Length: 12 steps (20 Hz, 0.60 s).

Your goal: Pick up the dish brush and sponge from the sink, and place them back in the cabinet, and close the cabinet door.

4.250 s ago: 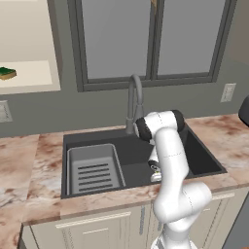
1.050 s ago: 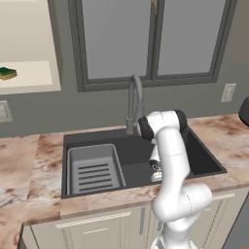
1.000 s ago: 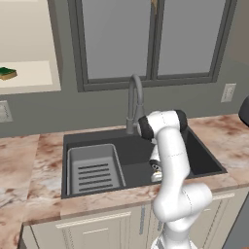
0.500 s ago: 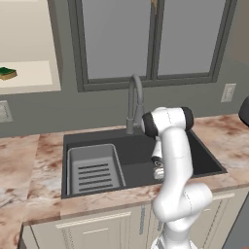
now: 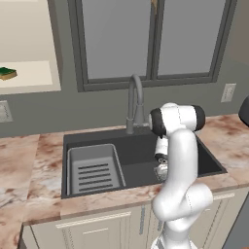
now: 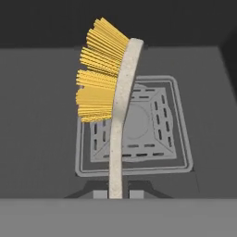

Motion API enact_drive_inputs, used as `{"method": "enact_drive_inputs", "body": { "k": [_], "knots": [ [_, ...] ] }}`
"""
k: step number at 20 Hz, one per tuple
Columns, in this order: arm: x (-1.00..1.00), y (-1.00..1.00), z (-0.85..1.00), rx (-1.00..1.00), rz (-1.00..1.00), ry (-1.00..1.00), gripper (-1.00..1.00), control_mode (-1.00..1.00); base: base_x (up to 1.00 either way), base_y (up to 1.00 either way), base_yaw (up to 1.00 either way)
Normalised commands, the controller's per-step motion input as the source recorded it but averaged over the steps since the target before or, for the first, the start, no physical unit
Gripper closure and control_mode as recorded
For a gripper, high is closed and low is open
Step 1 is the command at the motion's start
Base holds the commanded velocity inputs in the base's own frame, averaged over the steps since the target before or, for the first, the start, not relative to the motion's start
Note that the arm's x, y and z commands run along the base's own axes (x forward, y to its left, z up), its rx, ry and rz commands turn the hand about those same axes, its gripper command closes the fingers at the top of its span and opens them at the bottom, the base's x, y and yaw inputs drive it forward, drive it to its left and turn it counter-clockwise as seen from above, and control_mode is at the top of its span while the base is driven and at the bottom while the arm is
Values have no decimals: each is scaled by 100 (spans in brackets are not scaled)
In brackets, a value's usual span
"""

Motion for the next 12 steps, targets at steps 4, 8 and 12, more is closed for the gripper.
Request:
{"method": "enact_drive_inputs", "body": {
  "k": [4,8,12],
  "knots": [
    [-5,-3,48,0,0,0,100,-100,0,0,0],
    [-14,0,46,0,0,0,100,-100,0,0,0],
    [-8,0,55,0,0,-1,100,-100,0,0,0]
  ]
}}
